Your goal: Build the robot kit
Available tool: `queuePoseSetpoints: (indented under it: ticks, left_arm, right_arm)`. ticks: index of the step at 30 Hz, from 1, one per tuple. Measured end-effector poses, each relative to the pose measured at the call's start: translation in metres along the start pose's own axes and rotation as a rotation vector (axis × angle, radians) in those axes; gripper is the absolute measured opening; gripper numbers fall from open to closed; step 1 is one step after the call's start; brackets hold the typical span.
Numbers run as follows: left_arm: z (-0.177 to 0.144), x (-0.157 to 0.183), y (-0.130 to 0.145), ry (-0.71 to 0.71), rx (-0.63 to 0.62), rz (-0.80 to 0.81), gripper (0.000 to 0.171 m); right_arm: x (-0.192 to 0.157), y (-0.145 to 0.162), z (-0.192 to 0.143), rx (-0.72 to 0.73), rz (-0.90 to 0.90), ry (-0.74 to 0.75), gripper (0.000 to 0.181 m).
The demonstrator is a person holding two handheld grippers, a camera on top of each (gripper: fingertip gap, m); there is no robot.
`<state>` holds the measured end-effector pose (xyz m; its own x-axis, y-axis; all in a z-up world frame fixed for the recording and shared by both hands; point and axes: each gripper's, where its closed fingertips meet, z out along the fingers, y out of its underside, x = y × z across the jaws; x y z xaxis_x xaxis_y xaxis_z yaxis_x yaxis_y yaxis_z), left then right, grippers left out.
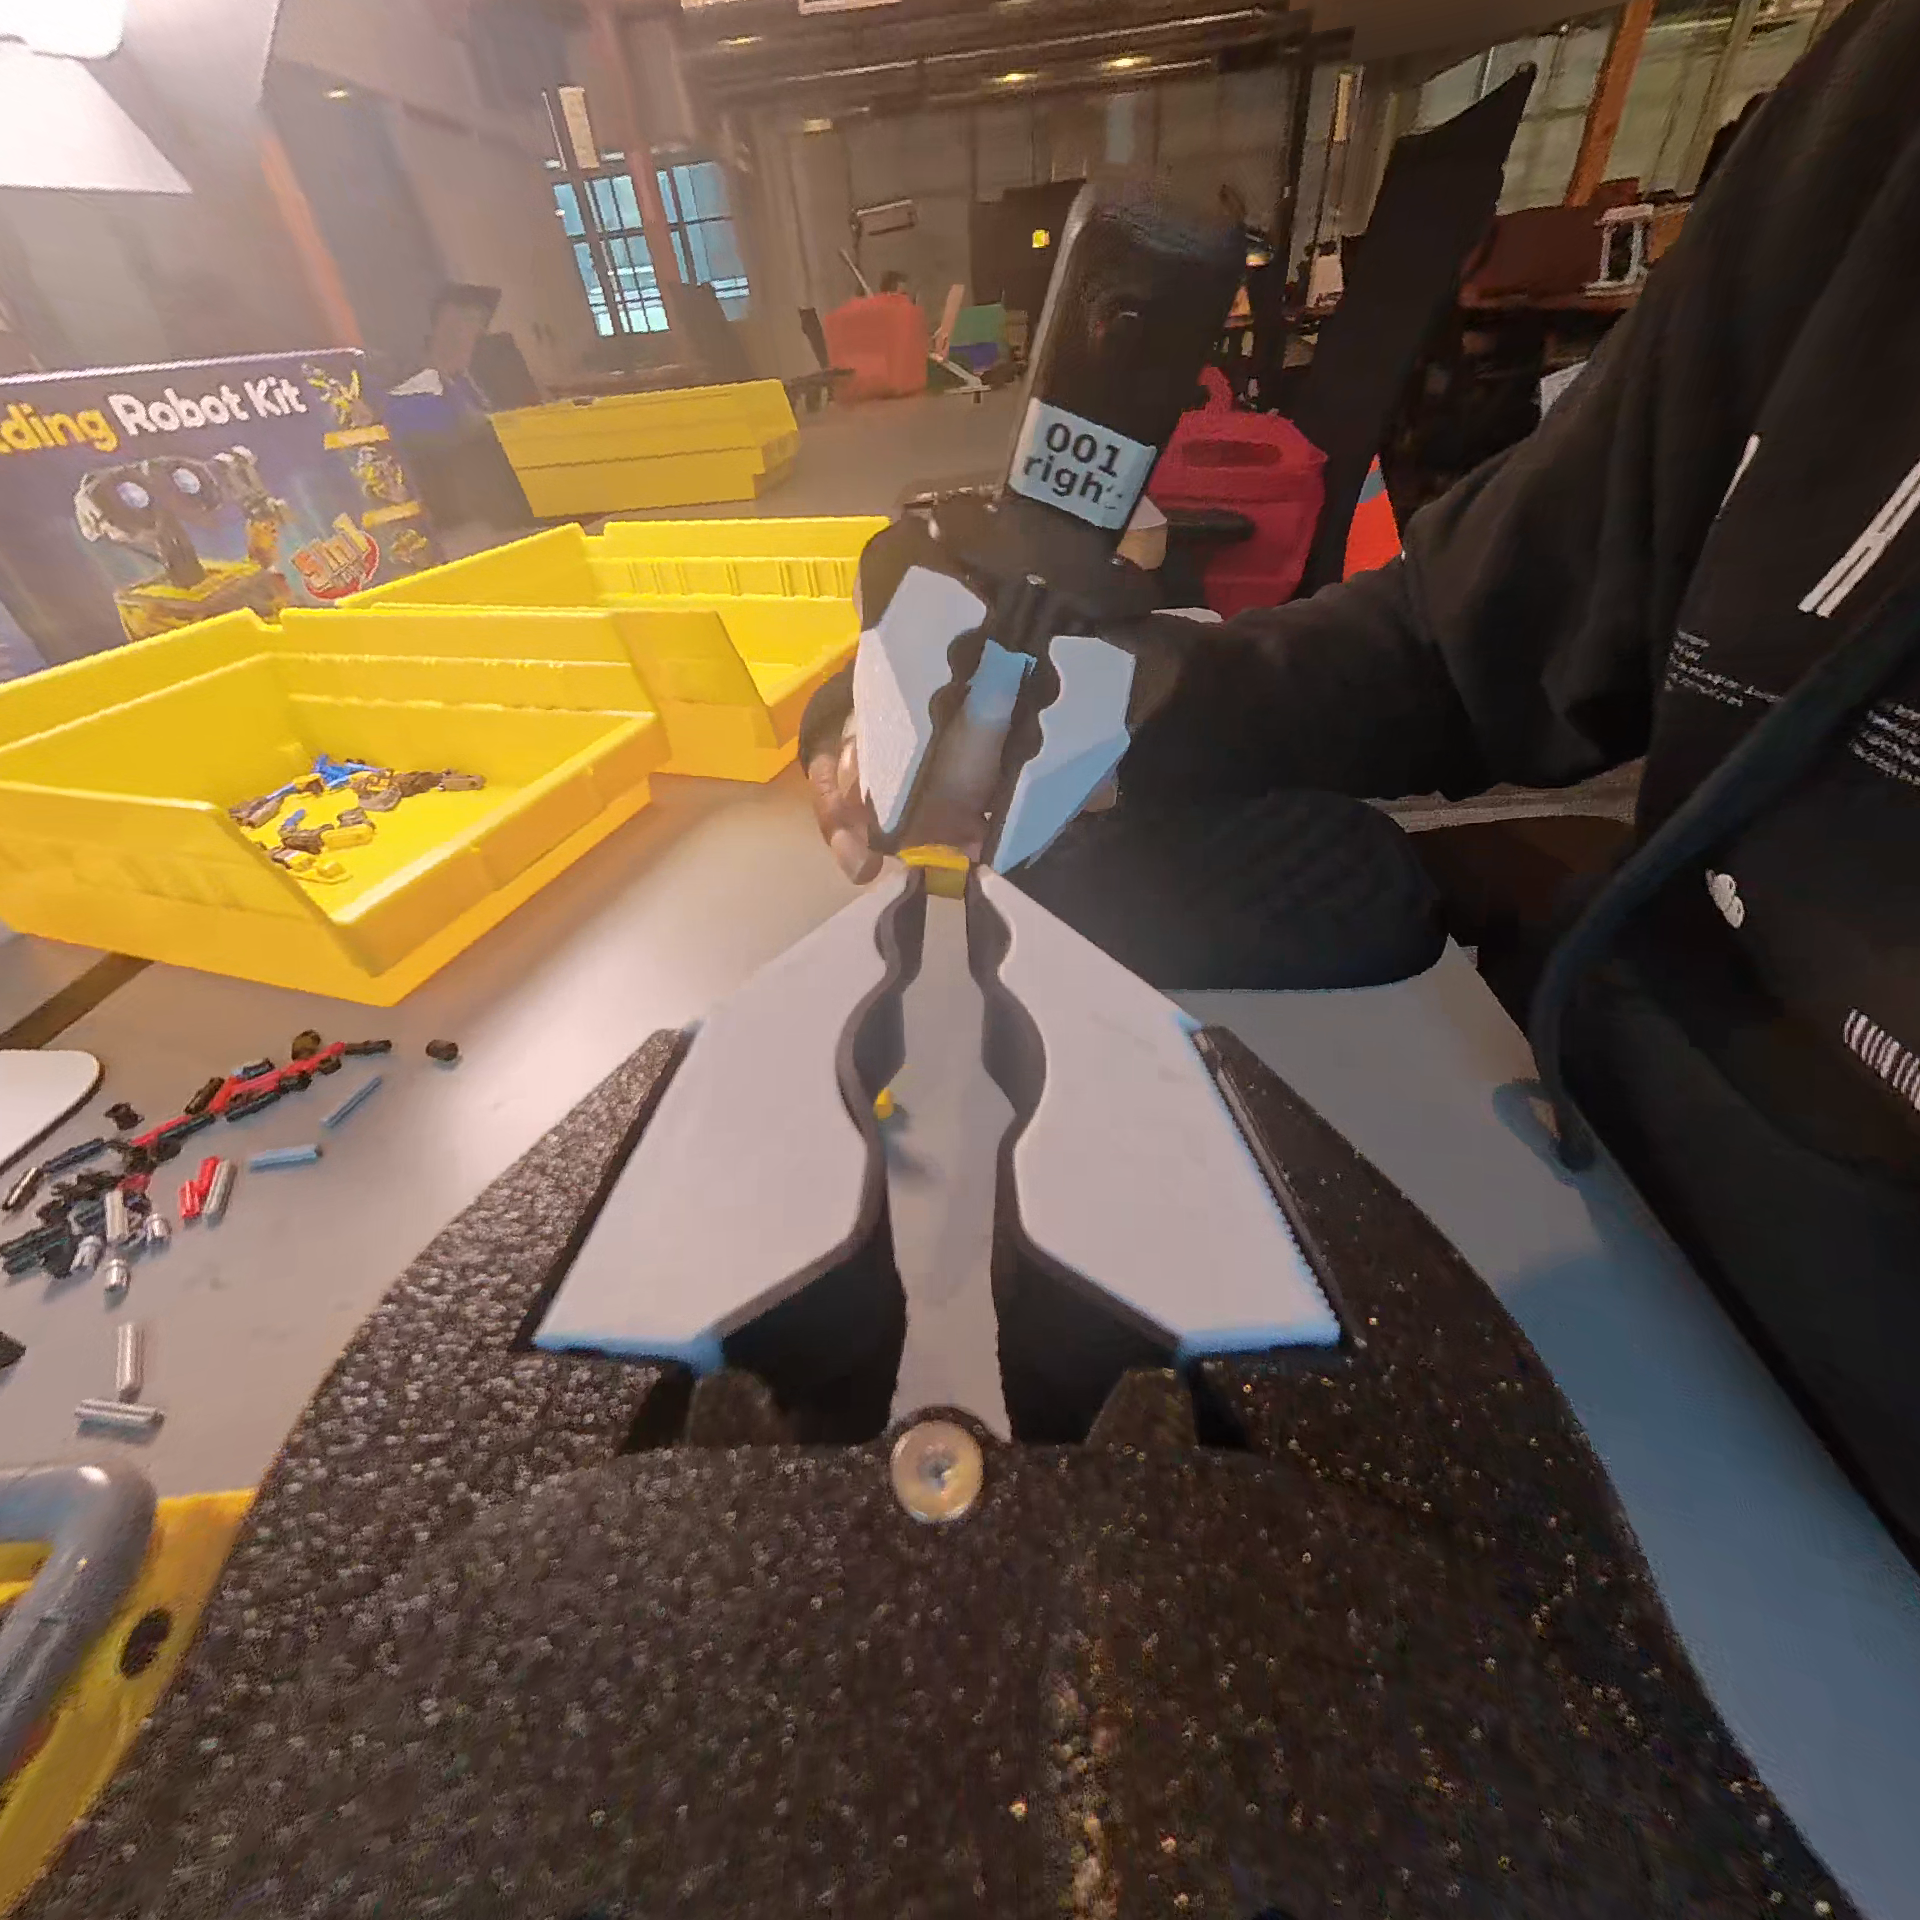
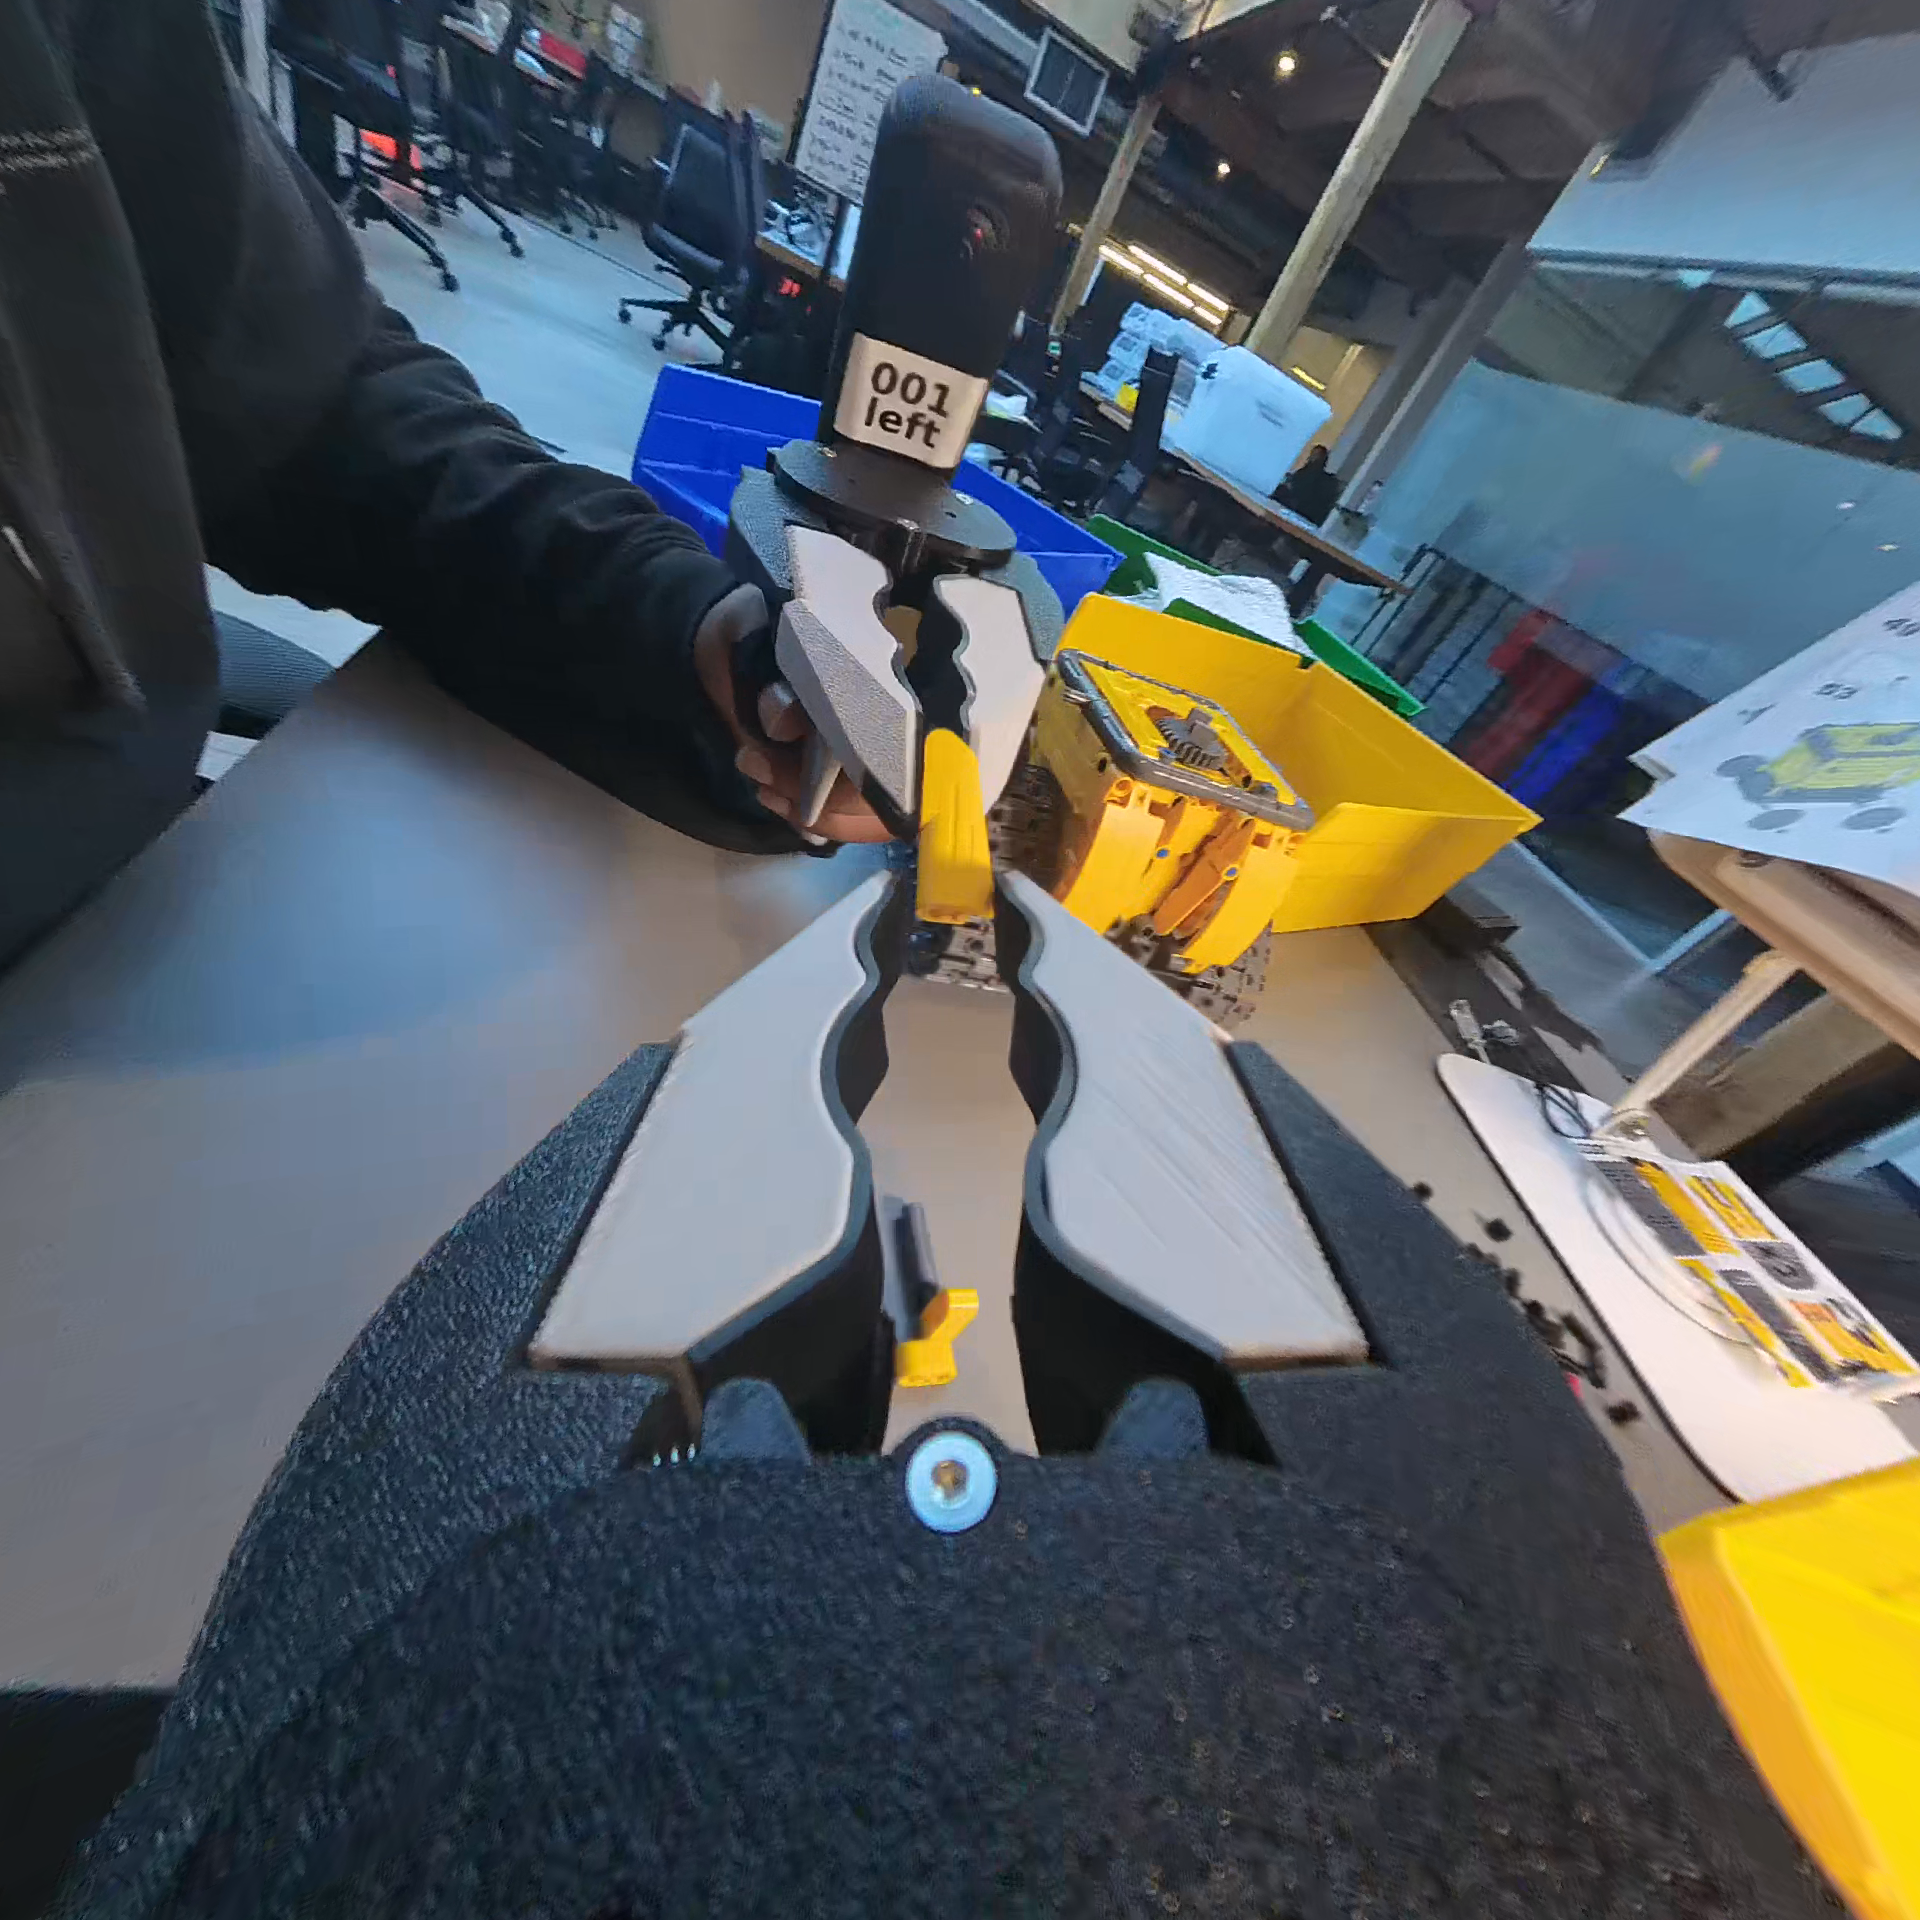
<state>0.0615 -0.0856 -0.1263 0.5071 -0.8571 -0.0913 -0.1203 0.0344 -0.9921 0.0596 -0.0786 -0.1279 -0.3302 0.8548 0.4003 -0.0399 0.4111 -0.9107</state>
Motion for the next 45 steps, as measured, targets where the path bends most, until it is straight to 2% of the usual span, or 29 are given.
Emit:
queuePoseSetpoints:
  ticks: [6,9,13,17,22,26,31,33,36,38,41,43,45]
  left_arm:
    - [0.001,0.002,0.003,-0.002,-0.021,0.023,0.006]
    - [0.001,-0.006,0.012,-0.033,-0.067,0.005,0.007]
    - [0.0,-0.008,0.021,-0.02,-0.115,-0.031,0.017]
    - [0.001,-0.01,0.042,-0.031,-0.24,-0.006,0.013]
    - [0.002,-0.008,0.059,-0.025,-0.335,-0.001,0.013]
    - [0.004,0.0,0.083,0.022,-0.47,-0.003,0.012]
    - [0.003,0.009,0.121,0.03,-0.701,0.103,0.012]
    - [0.003,0.009,0.124,0.022,-0.723,0.117,0.012]
    - [0.0,0.01,0.124,0.027,-0.73,0.078,0.012]
    - [0.0,0.01,0.124,0.031,-0.732,0.07,0.012]
    - [-0.002,0.01,0.125,0.039,-0.737,0.052,0.012]
    - [-0.004,0.01,0.125,0.044,-0.74,0.034,0.012]
    - [-0.007,0.009,0.125,0.046,-0.741,0.025,0.014]
  right_arm:
    - [0.0,0.001,-0.001,-0.001,0.022,-0.016,0.014]
    - [0.005,0.011,0.0,-0.051,-0.052,0.026,0.014]
    - [0.003,0.033,0.002,-0.177,-0.182,0.037,0.007]
    - [-0.005,0.038,0.007,-0.199,-0.175,-0.001,0.007]
    - [-0.012,0.048,0.009,-0.246,-0.201,-0.037,0.006]
    - [-0.029,0.066,0.012,-0.338,-0.233,-0.12,0.006]
    - [-0.051,0.096,0.017,-0.489,-0.261,-0.226,0.006]
    - [-0.052,0.099,0.017,-0.504,-0.265,-0.233,0.006]
    - [-0.044,0.083,0.009,-0.432,-0.112,-0.241,0.012]
    - [-0.019,0.08,-0.008,-0.441,0.022,-0.195,0.014]
    - [0.032,0.111,-0.048,-0.598,0.138,-0.022,0.015]
    - [0.044,0.134,-0.067,-0.685,0.225,0.025,0.015]
    - [0.041,0.148,-0.071,-0.719,0.288,0.017,0.016]
